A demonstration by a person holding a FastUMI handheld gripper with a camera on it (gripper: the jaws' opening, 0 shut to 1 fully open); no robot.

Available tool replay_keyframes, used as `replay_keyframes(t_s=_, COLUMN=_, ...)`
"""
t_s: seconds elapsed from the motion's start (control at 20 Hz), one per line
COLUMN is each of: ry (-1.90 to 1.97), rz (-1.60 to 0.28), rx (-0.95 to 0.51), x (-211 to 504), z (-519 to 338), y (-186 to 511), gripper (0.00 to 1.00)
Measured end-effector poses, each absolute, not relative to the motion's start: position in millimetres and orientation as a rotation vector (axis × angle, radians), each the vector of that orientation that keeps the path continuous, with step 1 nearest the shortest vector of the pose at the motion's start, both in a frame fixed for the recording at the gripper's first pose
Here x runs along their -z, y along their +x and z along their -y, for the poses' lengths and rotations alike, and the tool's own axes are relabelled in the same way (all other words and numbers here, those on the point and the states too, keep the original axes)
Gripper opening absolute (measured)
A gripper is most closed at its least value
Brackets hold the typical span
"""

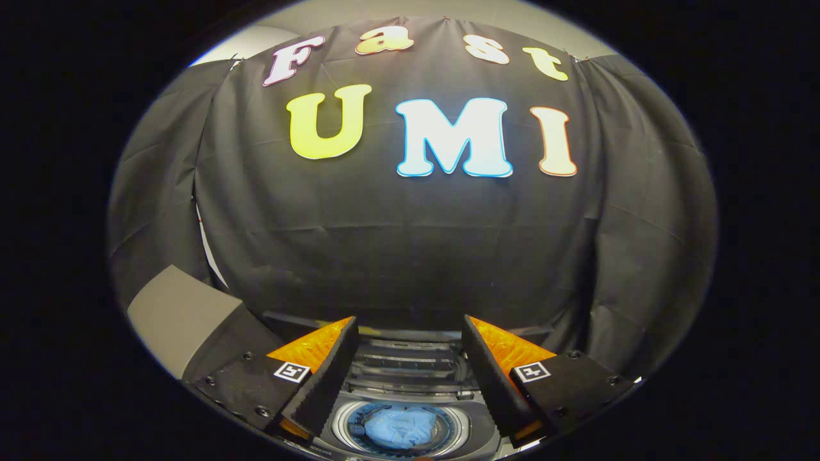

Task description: Put the clothes into the washing machine and then close the washing machine lid.

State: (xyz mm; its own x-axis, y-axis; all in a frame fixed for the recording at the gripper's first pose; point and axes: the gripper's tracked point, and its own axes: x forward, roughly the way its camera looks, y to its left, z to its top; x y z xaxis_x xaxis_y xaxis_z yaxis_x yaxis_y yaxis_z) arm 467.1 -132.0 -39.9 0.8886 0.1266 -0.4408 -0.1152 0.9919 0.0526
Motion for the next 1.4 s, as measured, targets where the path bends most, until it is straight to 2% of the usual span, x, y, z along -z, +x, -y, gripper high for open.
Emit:
replay_keyframes(t_s=0.65, ry=0.076, rz=-0.659, rx=-0.137, x=89.9, z=96.6, y=538.6, gripper=1.00)
replay_keyframes(t_s=1.15, ry=0.062, rz=-0.781, rx=-0.151, x=123.8, z=100.0, y=529.2, gripper=0.99)
replay_keyframes(t_s=1.4, ry=0.075, rz=-0.783, rx=-0.161, x=124.5, z=99.3, y=525.5, gripper=0.99)
